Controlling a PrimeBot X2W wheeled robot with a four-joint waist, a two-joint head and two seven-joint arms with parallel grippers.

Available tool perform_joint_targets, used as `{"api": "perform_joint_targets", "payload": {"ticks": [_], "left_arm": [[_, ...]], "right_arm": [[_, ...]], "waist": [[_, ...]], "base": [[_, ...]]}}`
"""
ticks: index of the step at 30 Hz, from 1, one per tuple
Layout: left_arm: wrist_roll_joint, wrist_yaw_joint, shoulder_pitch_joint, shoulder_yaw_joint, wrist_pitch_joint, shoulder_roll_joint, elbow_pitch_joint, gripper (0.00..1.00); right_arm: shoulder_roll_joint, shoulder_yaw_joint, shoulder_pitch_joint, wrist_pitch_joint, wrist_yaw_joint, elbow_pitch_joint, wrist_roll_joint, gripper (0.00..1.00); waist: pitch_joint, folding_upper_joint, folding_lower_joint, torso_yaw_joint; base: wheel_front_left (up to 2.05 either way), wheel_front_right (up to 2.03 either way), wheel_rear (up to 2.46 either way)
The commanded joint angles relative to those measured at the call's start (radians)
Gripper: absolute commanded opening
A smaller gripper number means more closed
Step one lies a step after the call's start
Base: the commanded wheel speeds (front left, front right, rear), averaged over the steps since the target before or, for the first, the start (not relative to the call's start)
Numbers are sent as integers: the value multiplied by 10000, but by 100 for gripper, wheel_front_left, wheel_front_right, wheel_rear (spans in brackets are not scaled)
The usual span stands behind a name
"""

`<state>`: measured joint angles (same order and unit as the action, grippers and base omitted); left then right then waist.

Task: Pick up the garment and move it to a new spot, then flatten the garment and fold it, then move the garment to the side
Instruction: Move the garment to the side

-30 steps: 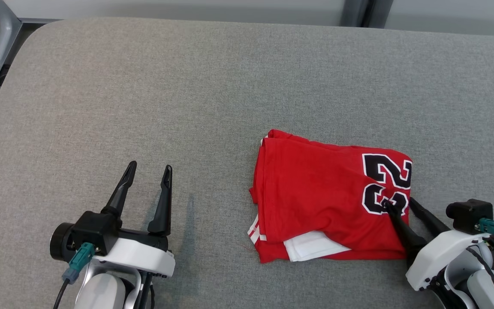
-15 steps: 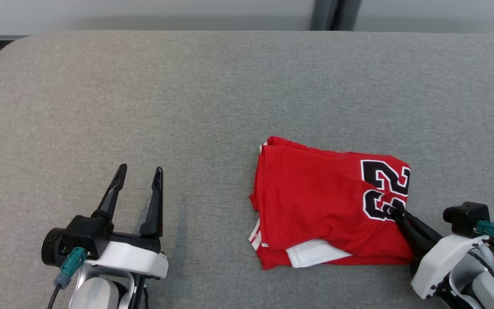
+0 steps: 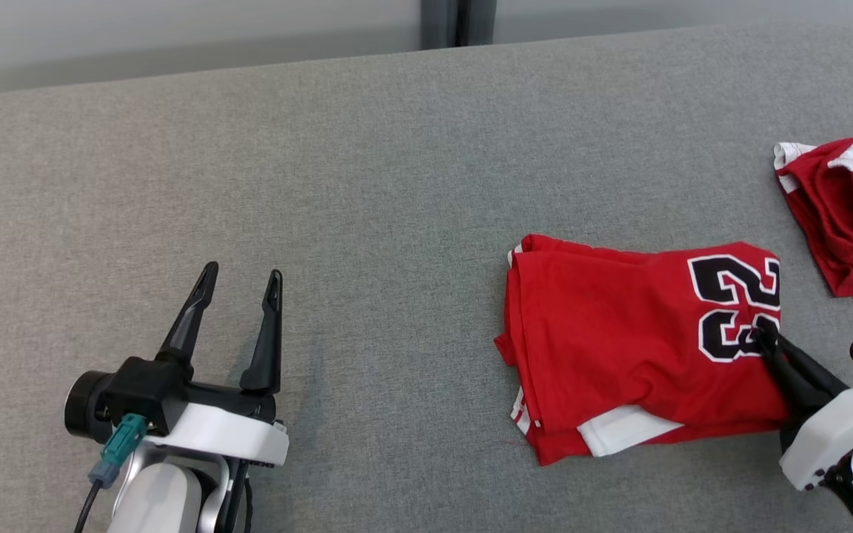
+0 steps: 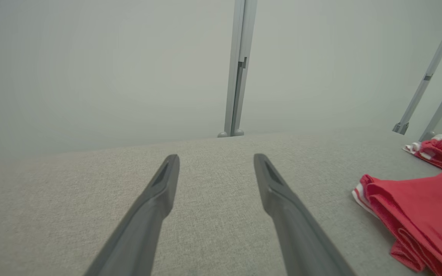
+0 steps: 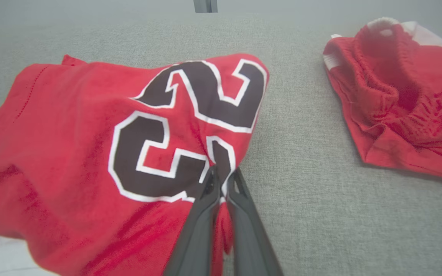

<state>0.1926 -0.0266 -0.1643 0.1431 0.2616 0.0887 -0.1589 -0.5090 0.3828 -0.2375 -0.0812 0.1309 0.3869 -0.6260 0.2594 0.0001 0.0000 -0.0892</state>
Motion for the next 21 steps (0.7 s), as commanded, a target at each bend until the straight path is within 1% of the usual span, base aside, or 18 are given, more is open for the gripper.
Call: {"api": "perform_joint_targets", "payload": {"ticks": [1,4,9,15,16,21], "left_arm": [[-57,-35,-215,-27,38,105,64,100],[-104,-73,-480,93,33,119,147,100],[-288,-182,-1158,318,12,162,263,100],[-458,-235,-1829,500,21,207,448,100],[-514,-255,-1980,526,21,262,474,100],[-656,-338,-2272,629,-93,543,612,100]], "right_arm": [[-71,-80,-210,-106,-1,-82,-27,0],[-187,-193,-553,-173,-1,-141,-20,0],[-442,-669,-1438,-419,-1,-145,-21,0],[-1153,-1723,-2139,-863,-1,291,-213,0],[-1372,-2084,-2287,-1066,-1,463,-307,0],[-1924,-2815,-2651,-1422,-1,1055,-424,0]], "waist": [[182,-1,0,-168],[492,-1,0,-264],[1233,-1,0,-289],[1977,-1,0,-311],[2151,-1,0,-394],[2636,-1,0,-477]], "base": [[0,0,0],[0,0,0],[0,0,0],[0,0,0],[0,0,0],[0,0,0]]}}
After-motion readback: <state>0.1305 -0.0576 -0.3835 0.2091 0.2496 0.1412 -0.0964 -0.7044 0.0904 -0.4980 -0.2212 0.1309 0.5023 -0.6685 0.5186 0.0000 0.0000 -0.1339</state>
